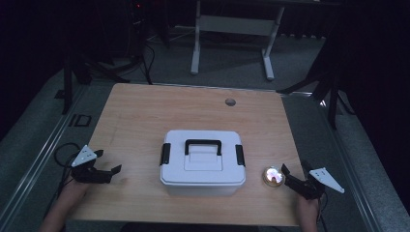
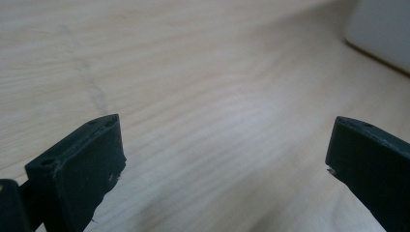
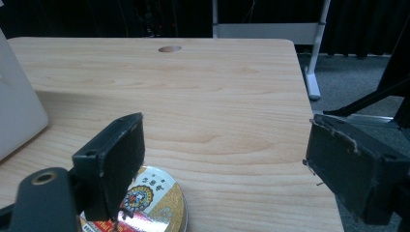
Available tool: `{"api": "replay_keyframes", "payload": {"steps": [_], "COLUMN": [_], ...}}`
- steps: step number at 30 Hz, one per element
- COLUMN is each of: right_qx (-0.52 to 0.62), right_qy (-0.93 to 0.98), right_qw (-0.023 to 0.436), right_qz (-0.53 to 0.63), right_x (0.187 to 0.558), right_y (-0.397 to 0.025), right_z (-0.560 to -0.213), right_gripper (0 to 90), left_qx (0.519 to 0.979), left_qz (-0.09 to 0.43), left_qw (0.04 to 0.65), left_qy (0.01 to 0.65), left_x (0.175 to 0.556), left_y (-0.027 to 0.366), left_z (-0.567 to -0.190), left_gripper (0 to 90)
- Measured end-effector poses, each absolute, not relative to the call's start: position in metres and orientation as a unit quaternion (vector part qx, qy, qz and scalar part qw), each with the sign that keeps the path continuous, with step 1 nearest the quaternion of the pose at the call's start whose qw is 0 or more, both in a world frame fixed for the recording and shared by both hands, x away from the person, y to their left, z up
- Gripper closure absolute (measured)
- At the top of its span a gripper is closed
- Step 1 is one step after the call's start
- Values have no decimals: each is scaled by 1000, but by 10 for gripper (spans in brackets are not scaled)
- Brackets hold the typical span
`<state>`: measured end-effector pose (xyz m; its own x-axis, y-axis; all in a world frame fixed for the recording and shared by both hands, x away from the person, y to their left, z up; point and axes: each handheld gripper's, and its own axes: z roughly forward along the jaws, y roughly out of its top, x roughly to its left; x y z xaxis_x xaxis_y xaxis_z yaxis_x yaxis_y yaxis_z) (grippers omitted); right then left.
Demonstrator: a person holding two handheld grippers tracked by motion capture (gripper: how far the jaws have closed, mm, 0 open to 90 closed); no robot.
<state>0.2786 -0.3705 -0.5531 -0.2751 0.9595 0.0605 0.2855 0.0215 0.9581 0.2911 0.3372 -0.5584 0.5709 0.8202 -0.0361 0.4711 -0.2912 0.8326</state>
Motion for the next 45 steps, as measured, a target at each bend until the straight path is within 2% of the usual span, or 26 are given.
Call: {"api": "replay_keyframes", "payload": {"steps": [4, 10, 17, 22, 40, 45], "right_qx": [495, 493, 492, 490, 489, 489], "right_qy": [630, 632, 633, 634, 635, 635], "right_qw": [338, 334, 333, 335, 333, 332], "right_qz": [495, 496, 495, 495, 497, 497], "right_x": [279, 279, 279, 278, 278, 278], "right_y": [-371, -371, -370, -370, -370, -370], "right_z": [-553, -553, -553, -553, -553, -553], "right_gripper": [134, 134, 134, 134, 135, 135], "left_qx": [804, 861, 895, 925, 965, 962], "left_qz": [185, 147, 111, 91, 50, 32], "left_qw": [404, 333, 285, 224, 80, 52], "left_qy": [395, 354, 324, 293, 244, 264], "left_x": [294, 299, 301, 302, 304, 306], "left_y": [338, 335, 333, 330, 322, 322], "left_z": [-556, -549, -543, -535, -509, -505], "left_gripper": [0, 0, 0, 0, 0, 0]}}
